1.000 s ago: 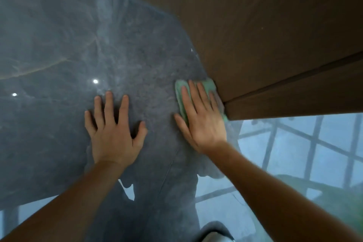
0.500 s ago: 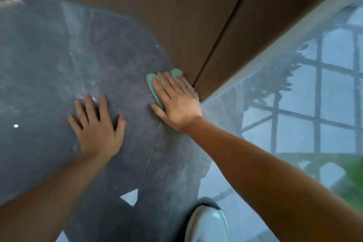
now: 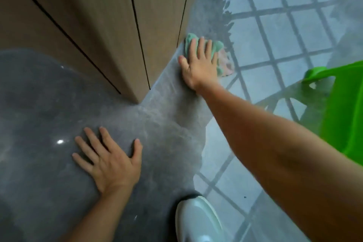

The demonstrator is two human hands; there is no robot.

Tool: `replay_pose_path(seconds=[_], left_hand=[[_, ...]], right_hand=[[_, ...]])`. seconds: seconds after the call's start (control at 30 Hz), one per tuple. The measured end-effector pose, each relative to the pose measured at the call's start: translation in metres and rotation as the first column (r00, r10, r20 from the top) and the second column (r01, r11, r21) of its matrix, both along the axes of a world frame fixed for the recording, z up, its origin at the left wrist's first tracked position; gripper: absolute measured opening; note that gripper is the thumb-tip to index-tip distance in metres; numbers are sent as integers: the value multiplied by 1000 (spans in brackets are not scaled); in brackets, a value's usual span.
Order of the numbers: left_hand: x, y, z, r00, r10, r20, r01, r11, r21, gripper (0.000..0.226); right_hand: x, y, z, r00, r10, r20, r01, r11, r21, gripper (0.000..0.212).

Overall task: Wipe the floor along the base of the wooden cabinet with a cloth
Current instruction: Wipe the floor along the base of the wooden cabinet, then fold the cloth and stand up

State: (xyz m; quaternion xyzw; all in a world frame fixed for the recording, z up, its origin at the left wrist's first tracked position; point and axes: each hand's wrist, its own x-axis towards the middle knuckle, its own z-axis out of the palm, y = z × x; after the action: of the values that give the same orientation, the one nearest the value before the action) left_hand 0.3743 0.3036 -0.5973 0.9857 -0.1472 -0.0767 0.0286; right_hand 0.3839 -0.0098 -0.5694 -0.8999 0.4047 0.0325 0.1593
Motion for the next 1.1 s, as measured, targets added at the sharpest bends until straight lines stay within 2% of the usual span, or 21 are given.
replay_pose_path(seconds=[0.1, 0.2, 0.27, 0.33, 0.37, 0.4, 0.5, 0.57, 0.63, 0.67, 0.73, 0.77, 0.8, 0.83, 0.87, 0.9, 0.93, 0.97, 1.0, 1.07, 1.1], left_hand=[[1, 0, 2, 1000, 8, -19, -8, 1000, 11, 92], [2, 0, 2, 999, 29, -36, -29, 1000, 2, 84], [2, -1, 1, 999, 10, -32, -10, 1000, 23, 89], [2, -2, 2, 1000, 10, -28, -8, 998, 59, 94], [2, -3, 3, 999, 11, -35, -8, 998, 68, 95], [2, -4, 3, 999, 4, -32, -2, 997, 72, 95], [1, -2, 3, 1000, 10, -21, -9, 997, 77, 94], [2, -2, 2, 1000, -4, -20, 5, 998, 58, 94], [3, -7, 3, 997, 56, -48, -54, 998, 31, 95], [3, -15, 8, 988, 126, -85, -126, 992, 7, 96], [-6, -39, 23, 957, 209, -201, -220, 975, -35, 91], [-13, -54, 36, 931, 222, -290, -253, 965, -74, 82], [-20, -66, 54, 882, 236, -407, -315, 939, -139, 71], [-30, -76, 75, 793, 250, -556, -425, 880, -211, 61], [-42, -84, 100, 635, 260, -727, -602, 757, -254, 54], [-57, -89, 133, 421, 244, -874, -768, 608, -200, 48], [-73, -87, 167, 241, 189, -952, -848, 518, -112, 43], [-91, -81, 200, 130, 111, -985, -870, 490, -60, 36], [-110, -74, 235, 81, 46, -996, -865, 499, -47, 29], [-146, -57, 310, 79, 10, -997, -824, 563, -60, 18], [-162, -52, 349, 72, 3, -997, -807, 588, -57, 16]], right_hand=[[-7, 123, -9, 984, 105, 146, -124, 984, 125, 83], [-54, 205, -12, 907, 398, 138, -412, 906, 99, 88], [-66, 174, -14, 750, 650, 118, -659, 750, 56, 84], [-64, 112, -13, 494, 869, 1, -869, 494, -9, 77], [-57, 78, -12, 423, 906, -28, -906, 423, -5, 73], [-50, 49, -12, 407, 912, -48, -913, 407, -13, 68], [-36, 15, -10, 466, 883, -57, -885, 465, -33, 61], [-43, 20, -11, 631, 774, -53, -776, 629, -52, 64], [-48, 32, -12, 880, 474, -21, -474, 878, -70, 70], [-48, 41, -8, 959, 283, -5, -283, 958, -35, 70], [-43, 56, 6, 998, 57, -12, -56, 997, 56, 63], [-41, 64, 18, 1000, -5, 17, 2, 983, 183, 54], [-44, 72, 36, 990, -127, 63, 88, 899, 429, 42], [-53, 81, 58, 957, -286, 57, 160, 679, 716, 33], [-68, 92, 78, 912, -409, -21, 185, 365, 912, 34], [-89, 103, 102, 873, -475, -111, 194, 130, 972, 39], [-116, 114, 129, 827, -538, -163, 179, -22, 984, 44], [-147, 123, 159, 754, -630, -186, 141, -122, 982, 47], [-176, 131, 194, 654, -721, -231, 93, -226, 970, 52], [-241, 144, 274, 436, -825, -360, -87, -436, 896, 56], [-275, 147, 314, 382, -829, -408, -148, -491, 859, 50]])
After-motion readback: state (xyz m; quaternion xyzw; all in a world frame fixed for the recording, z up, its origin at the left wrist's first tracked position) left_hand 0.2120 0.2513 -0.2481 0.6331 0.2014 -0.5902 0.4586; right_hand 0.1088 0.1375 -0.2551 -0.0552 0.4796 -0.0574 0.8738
